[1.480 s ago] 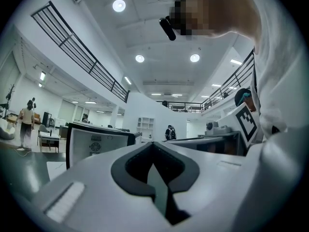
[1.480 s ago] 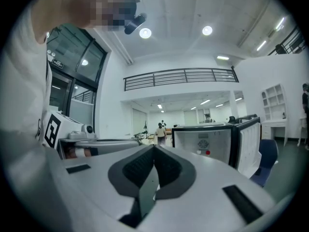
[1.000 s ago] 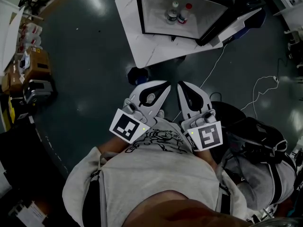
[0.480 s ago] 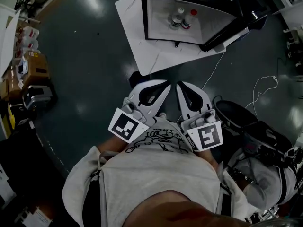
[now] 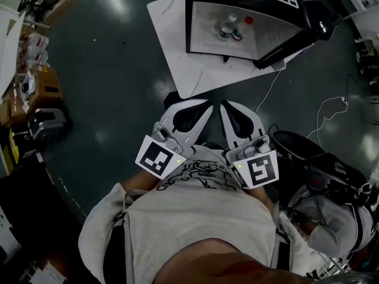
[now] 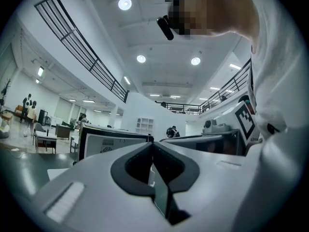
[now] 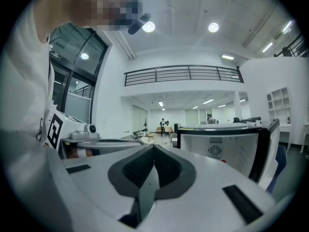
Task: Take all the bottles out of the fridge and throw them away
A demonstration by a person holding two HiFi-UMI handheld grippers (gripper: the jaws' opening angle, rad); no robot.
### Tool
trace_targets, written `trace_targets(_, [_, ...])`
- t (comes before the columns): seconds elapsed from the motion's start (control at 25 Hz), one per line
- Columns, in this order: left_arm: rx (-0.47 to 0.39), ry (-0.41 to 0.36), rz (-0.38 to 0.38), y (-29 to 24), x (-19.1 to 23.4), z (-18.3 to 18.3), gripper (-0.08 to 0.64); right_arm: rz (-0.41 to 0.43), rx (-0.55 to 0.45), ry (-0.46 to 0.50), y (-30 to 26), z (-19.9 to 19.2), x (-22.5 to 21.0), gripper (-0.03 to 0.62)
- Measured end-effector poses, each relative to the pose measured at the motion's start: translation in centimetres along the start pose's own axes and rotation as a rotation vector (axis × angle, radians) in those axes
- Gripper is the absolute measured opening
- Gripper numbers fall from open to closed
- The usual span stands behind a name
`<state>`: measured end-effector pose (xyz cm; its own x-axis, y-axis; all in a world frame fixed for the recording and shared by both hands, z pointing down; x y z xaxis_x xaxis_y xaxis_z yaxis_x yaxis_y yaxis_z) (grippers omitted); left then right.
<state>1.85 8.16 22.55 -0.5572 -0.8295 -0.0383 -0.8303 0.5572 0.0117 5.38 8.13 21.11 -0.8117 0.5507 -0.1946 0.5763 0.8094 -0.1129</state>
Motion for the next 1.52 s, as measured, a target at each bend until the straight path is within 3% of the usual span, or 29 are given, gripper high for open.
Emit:
trace_targets(0.72, [-0.004,0.003,0.004,-1.8,1.4,0.2,0.011,-0.018,0.021,0.001,-1.2,0.5,-2.0,0.009])
trace_targets(0.88, [0.001,0.006,0.008,-3.3,1.4,0.2,0.009,-0.005,-0.014,0.007,-1.3,1.2,-3.5,0.009])
trace_targets(1.52, [0.02,-0.003,0.02,-11.5,0.8,0.1,0.011,0.022,0.005,0.018,-0.9,2.4,-11.6,0.009])
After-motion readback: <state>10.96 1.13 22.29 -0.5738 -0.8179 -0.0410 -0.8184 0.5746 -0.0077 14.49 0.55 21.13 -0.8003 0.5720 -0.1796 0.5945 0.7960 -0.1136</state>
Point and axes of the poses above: the fingertips, and each gripper's own axes: y backward along the fingers, x to its left, z out of its top, the point moved 1 cm from there along y, backward along the fingers, and after that the axes turned 11 degrees about -y, right-handed, at the moved point
